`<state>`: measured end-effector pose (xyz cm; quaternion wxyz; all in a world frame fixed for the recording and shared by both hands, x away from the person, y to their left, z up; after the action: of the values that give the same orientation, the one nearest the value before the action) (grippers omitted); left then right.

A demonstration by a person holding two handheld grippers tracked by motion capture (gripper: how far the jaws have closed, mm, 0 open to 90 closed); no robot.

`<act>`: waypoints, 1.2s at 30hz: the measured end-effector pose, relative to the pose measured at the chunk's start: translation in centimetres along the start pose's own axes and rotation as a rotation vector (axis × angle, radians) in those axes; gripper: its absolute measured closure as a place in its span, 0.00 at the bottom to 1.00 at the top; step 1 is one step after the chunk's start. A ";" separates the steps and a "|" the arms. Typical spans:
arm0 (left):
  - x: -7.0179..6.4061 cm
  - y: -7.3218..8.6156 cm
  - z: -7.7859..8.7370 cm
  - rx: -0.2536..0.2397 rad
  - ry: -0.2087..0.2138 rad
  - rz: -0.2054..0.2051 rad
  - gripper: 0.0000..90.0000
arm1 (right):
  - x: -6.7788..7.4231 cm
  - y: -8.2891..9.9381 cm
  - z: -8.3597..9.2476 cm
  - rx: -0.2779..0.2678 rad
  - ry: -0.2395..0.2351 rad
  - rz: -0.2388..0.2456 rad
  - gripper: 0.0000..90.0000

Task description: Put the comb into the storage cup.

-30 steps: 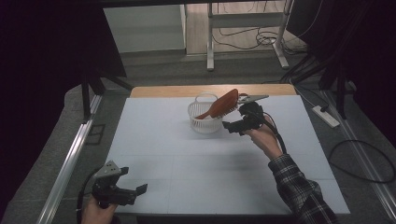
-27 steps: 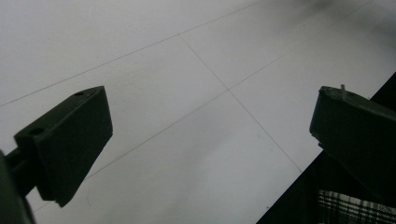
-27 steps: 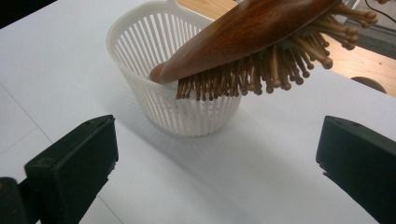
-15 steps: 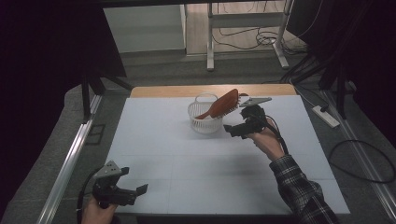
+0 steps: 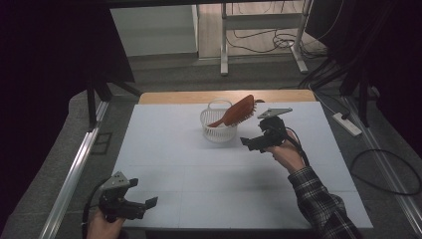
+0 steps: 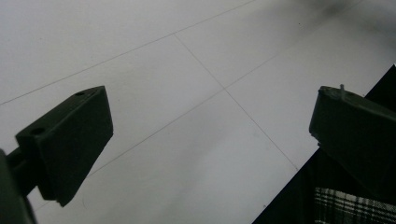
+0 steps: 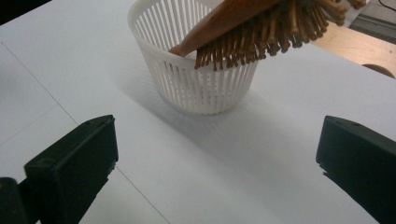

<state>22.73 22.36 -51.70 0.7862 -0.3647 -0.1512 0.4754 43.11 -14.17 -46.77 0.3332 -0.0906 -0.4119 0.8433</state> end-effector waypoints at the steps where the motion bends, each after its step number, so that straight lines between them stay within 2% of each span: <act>1: 0.0 0.0 0.0 -0.001 -0.001 0.001 0.00 | 0.0 0.1 0.0 -0.001 0.000 -0.002 0.00; 15: 0.0 0.0 0.0 0.007 -0.009 -0.002 0.00 | 0.4 0.8 0.6 0.017 -0.013 0.003 0.00; 29: 0.0 0.0 0.0 0.008 -0.003 0.002 0.00 | 1.2 2.1 1.1 0.046 -0.048 0.029 0.00; 36: 0.0 0.0 0.0 0.010 0.000 0.003 0.01 | 1.1 2.8 1.8 0.030 -0.060 0.010 0.00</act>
<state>22.75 22.41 -51.75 0.7874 -0.3608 -0.1483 0.4774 40.22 -15.83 -47.60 0.3178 -0.0624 -0.4084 0.8534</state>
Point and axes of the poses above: each handheld gripper's, and its own axes: z roughly backward along the jaws, y roughly out of its underside, x roughly to its left, the point moved 6 cm from there along -z, roughly forward along the jaws, and after that the axes turned 9 degrees about -y, right-handed, at the moved point
